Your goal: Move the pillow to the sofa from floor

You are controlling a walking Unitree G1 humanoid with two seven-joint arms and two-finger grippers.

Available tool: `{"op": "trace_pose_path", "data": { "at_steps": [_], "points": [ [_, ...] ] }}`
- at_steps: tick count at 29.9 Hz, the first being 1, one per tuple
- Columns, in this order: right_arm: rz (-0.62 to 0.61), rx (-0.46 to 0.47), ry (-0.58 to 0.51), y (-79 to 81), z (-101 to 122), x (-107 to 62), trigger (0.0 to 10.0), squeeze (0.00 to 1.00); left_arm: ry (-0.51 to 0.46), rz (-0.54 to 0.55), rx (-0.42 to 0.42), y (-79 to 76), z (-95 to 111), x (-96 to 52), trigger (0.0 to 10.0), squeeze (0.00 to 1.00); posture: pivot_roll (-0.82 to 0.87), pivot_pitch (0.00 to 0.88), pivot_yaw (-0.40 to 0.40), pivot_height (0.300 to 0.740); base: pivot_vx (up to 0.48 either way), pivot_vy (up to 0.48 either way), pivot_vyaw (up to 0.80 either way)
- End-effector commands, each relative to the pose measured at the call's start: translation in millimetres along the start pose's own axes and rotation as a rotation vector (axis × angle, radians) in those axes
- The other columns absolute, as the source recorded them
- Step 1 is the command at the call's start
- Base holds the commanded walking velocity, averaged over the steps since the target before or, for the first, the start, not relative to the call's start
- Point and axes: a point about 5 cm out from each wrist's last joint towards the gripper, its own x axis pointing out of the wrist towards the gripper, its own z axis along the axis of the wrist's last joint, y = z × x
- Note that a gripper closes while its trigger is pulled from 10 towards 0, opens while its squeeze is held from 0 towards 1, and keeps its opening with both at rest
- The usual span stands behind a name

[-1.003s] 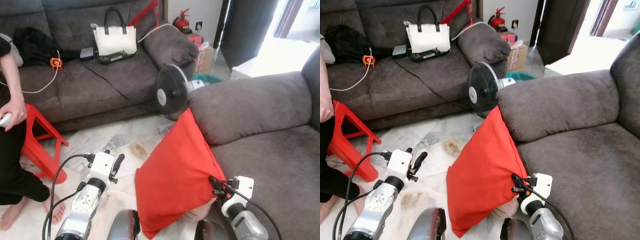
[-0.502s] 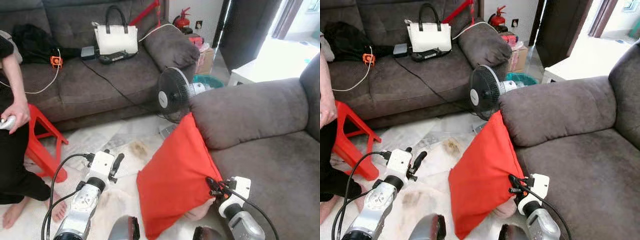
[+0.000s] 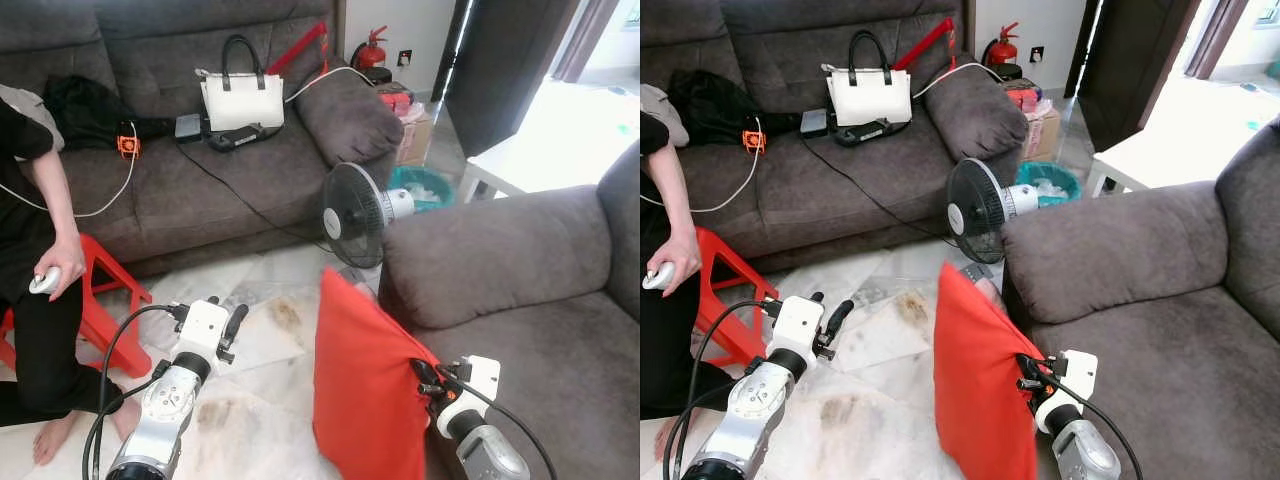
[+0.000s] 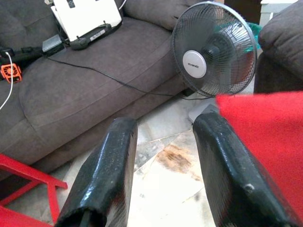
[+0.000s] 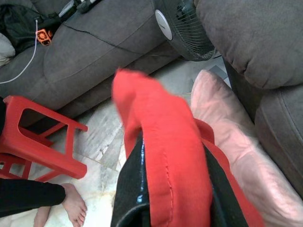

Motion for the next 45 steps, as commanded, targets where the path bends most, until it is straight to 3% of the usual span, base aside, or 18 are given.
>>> {"op": "trace_pose_path", "data": {
  "at_steps": [1,8,15,36,45],
  "points": [
    [0.012,-0.022,-0.085,0.4,16,4.1,10.0,0.0,0.005,-0.002,0.002,0.8,-2,-0.9,10.0,0.0,0.12,0.0,-0.032,0.74,-0.244,0.0,0.0],
    [0.005,-0.02,-0.084,0.0,16,4.1,10.0,0.0,0.005,-0.002,0.002,0.8,-2,-1.2,10.0,0.0,0.12,0.0,-0.032,0.74,-0.252,0.0,0.0],
    [-0.086,-0.024,-0.145,-9.6,26,2.6,10.0,0.0,0.006,0.003,0.007,1.4,-2,-1.1,10.0,0.0,0.12,0.0,-0.032,0.74,0.0,0.0,0.0],
    [-0.143,-0.028,-0.128,-15.4,27,2.4,10.0,0.0,0.008,-0.003,0.01,0.6,-3,-1.3,10.0,0.0,0.11,0.0,-0.029,0.74,0.0,0.0,0.0],
    [-0.153,-0.029,-0.124,-17.1,27,2.1,10.0,0.0,0.012,-0.017,0.015,-1.3,-4,-2.2,10.0,0.0,0.11,0.0,-0.025,0.74,0.0,0.0,-0.79]
  ]
}}
